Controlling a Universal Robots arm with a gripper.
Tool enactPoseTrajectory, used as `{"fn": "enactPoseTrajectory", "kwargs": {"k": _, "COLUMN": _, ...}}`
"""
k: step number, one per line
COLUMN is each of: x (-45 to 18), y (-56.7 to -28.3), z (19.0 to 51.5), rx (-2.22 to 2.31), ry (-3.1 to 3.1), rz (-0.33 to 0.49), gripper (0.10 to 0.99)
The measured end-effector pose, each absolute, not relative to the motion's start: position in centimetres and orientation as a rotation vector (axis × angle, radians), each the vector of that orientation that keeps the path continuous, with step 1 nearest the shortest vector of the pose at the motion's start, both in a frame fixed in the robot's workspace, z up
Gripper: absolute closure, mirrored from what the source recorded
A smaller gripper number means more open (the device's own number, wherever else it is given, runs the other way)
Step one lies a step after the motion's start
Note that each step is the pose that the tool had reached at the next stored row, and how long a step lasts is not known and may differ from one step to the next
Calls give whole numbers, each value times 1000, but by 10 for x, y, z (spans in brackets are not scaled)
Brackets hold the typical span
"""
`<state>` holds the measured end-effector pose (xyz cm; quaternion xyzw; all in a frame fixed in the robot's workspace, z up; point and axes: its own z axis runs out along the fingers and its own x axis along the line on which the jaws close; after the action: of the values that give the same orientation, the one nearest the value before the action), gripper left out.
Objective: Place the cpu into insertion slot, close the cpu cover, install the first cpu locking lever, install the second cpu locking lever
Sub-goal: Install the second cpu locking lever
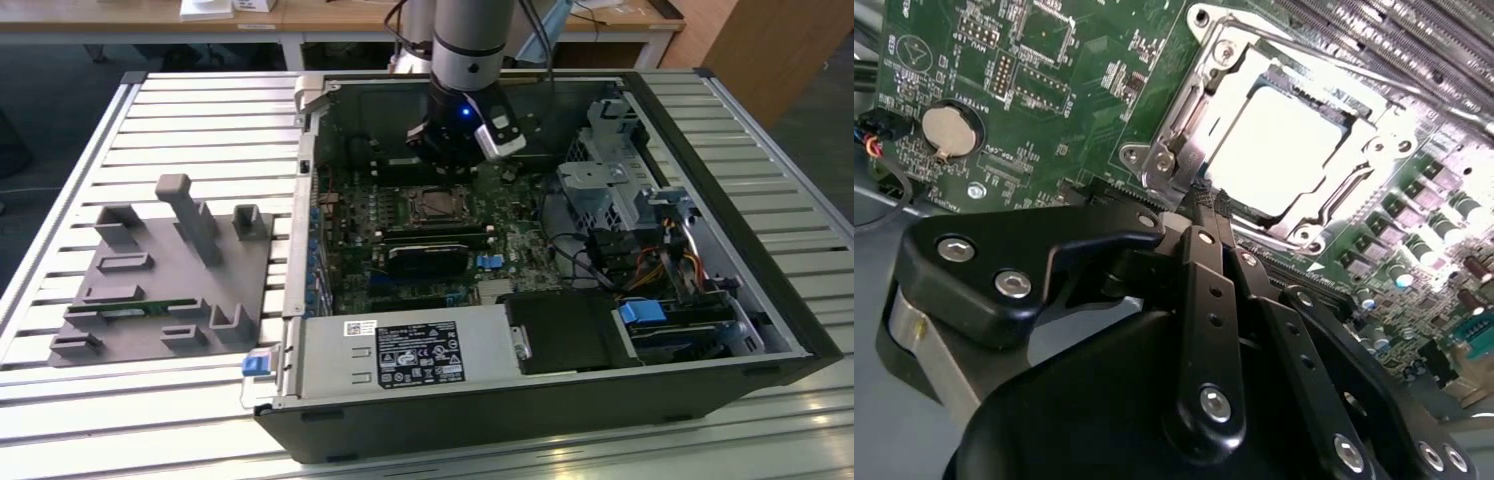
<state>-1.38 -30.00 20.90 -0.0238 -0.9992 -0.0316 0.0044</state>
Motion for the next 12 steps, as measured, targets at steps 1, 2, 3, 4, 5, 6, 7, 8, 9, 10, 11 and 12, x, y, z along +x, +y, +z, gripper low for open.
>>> {"fn": "enactPoseTrajectory", "kwargs": {"k": 1, "x": -14, "y": -301, "z": 209, "rx": -75, "ry": -3130, "rz": -99, "gripper": 980}}
{"fn": "enactPoseTrajectory", "kwargs": {"k": 2, "x": -14, "y": -302, "z": 209, "rx": -75, "ry": -3130, "rz": -99, "gripper": 980}}
{"fn": "enactPoseTrajectory", "kwargs": {"k": 3, "x": -14, "y": -303, "z": 209, "rx": -75, "ry": -3130, "rz": -99, "gripper": 980}}
{"fn": "enactPoseTrajectory", "kwargs": {"k": 4, "x": -14, "y": -305, "z": 209, "rx": -75, "ry": -3130, "rz": -99, "gripper": 980}}
{"fn": "enactPoseTrajectory", "kwargs": {"k": 5, "x": -14, "y": -306, "z": 209, "rx": -75, "ry": -3130, "rz": -99, "gripper": 980}}
{"fn": "enactPoseTrajectory", "kwargs": {"k": 6, "x": -14, "y": -307, "z": 209, "rx": -75, "ry": -3130, "rz": -99, "gripper": 980}}
{"fn": "enactPoseTrajectory", "kwargs": {"k": 7, "x": -14, "y": -308, "z": 209, "rx": -75, "ry": -3130, "rz": -99, "gripper": 980}}
{"fn": "enactPoseTrajectory", "kwargs": {"k": 8, "x": -14, "y": -309, "z": 209, "rx": -75, "ry": -3130, "rz": -99, "gripper": 980}}
{"fn": "enactPoseTrajectory", "kwargs": {"k": 9, "x": -14, "y": -310, "z": 209, "rx": -75, "ry": -3130, "rz": -99, "gripper": 980}}
{"fn": "enactPoseTrajectory", "kwargs": {"k": 10, "x": -14, "y": -311, "z": 209, "rx": -75, "ry": -3130, "rz": -99, "gripper": 980}}
{"fn": "enactPoseTrajectory", "kwargs": {"k": 11, "x": -14, "y": -312, "z": 209, "rx": -75, "ry": -3130, "rz": -99, "gripper": 980}}
{"fn": "enactPoseTrajectory", "kwargs": {"k": 12, "x": -14, "y": -313, "z": 209, "rx": -75, "ry": -3130, "rz": -99, "gripper": 980}}
